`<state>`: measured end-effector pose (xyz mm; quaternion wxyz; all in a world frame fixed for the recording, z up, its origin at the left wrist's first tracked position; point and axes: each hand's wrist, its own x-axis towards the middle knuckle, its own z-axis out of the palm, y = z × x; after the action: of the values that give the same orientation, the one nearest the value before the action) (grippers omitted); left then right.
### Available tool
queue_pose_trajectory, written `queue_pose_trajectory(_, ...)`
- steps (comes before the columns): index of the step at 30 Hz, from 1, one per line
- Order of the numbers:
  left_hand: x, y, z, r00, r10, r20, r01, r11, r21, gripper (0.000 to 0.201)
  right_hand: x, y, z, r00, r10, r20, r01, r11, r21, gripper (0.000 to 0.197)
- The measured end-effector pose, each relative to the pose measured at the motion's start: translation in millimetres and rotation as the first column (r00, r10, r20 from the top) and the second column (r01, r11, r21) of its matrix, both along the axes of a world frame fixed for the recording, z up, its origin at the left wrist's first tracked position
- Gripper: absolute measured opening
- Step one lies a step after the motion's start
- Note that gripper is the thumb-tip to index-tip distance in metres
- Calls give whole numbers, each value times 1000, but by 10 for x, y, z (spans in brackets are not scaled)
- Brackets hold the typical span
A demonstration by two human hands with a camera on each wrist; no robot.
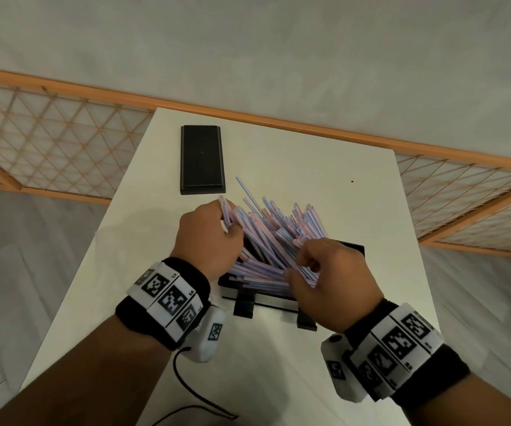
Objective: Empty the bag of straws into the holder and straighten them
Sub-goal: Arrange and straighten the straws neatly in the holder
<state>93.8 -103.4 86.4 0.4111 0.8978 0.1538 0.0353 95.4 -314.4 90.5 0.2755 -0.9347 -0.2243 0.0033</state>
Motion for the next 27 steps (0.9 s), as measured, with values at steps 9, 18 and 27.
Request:
queue_pose_trajectory(9, -11, 47, 41, 985, -103, 138, 81, 984, 156, 60, 90, -17, 0, 998, -19, -61, 21, 999, 34, 30)
queue_pose_trajectory(18, 14, -124, 417, 873, 164, 460, 21, 928, -372, 30, 145, -44, 94, 989, -135, 59, 121, 974, 194, 34)
queue_pose_trajectory(27, 34, -269, 948, 717, 283, 637, 190, 800, -570, 21, 192, -138, -47, 970, -39, -241, 48, 998, 35, 29)
